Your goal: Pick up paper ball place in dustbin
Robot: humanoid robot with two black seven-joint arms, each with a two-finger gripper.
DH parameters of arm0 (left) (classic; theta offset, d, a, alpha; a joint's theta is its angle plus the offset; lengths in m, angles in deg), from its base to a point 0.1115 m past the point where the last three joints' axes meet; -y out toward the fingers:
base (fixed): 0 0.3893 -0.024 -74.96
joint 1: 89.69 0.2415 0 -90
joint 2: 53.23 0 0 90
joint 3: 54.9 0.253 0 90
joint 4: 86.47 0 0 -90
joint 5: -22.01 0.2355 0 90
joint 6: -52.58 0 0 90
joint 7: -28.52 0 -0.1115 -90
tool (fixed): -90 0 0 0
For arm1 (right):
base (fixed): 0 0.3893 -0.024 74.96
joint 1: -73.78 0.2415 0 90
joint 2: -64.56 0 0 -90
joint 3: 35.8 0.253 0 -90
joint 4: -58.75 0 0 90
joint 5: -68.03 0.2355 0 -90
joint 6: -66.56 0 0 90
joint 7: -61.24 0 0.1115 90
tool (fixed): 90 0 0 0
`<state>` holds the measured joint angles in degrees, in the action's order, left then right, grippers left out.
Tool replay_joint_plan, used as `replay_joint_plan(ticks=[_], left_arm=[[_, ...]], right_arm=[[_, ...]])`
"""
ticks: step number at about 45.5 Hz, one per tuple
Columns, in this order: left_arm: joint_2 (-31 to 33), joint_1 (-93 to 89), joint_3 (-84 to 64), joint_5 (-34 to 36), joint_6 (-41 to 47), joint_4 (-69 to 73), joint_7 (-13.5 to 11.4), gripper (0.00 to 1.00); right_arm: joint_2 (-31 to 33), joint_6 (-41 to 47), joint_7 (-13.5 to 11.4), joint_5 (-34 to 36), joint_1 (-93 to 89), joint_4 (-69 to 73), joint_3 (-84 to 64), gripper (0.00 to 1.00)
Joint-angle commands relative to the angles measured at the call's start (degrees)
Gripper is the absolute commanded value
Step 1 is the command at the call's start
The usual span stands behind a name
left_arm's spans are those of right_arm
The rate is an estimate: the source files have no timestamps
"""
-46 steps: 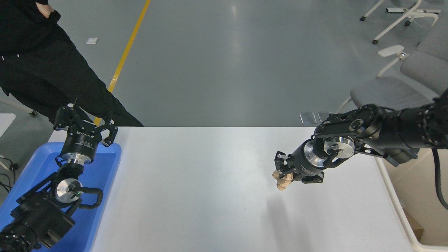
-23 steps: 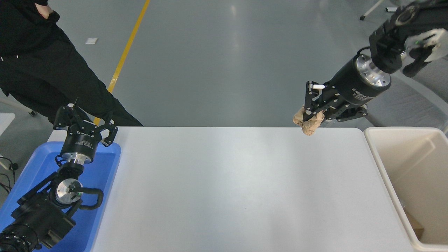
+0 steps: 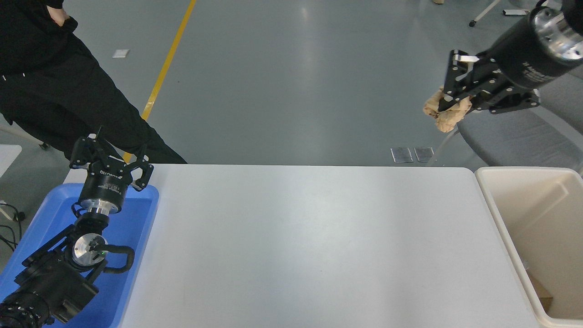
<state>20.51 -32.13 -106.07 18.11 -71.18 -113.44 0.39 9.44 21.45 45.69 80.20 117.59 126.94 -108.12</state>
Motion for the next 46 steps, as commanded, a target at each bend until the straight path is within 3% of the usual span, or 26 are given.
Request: replay_joint_plan(ticks=[1,9,22,30,40,46], left_arm=[[0.0,0.1,0.0,-0.1,0.0,0.1,0.0,0.99],[0.0,0.0,0.0,-0.1,0.0,0.0,0.0,0.99],[0.0,0.1,0.0,-0.1,0.3,0.1,0.0,0.99],[0.0,0.1,0.0,-0.1,0.3,0.1,0.0,0.99],[0.0,0.0,0.0,-0.1,0.3,0.1,0.0,0.99],[0.0,0.0,0.0,-0.1,0.3,0.1,0.0,0.99]], right_arm=[[9.4,0.1,-0.1,-0.3,-10.8,-12.0,-4.2,0.0],[14.8,0.1,-0.1,-0.3,-20.9,-23.8,-1.2,0.0],[15.3,0.1,-0.1,-0.3,-43.2,-29.5,9.5,0.0],[14.4,-18.8,-0.1,-1.1,-61.6,-29.5,21.3,0.0],[7.5,-42.8,0.0,-1.1,-75.1,-30.5,29.1,0.0],[2.6,-48.8,0.0,-1.2,-81.1,-37.5,32.4,0.0]])
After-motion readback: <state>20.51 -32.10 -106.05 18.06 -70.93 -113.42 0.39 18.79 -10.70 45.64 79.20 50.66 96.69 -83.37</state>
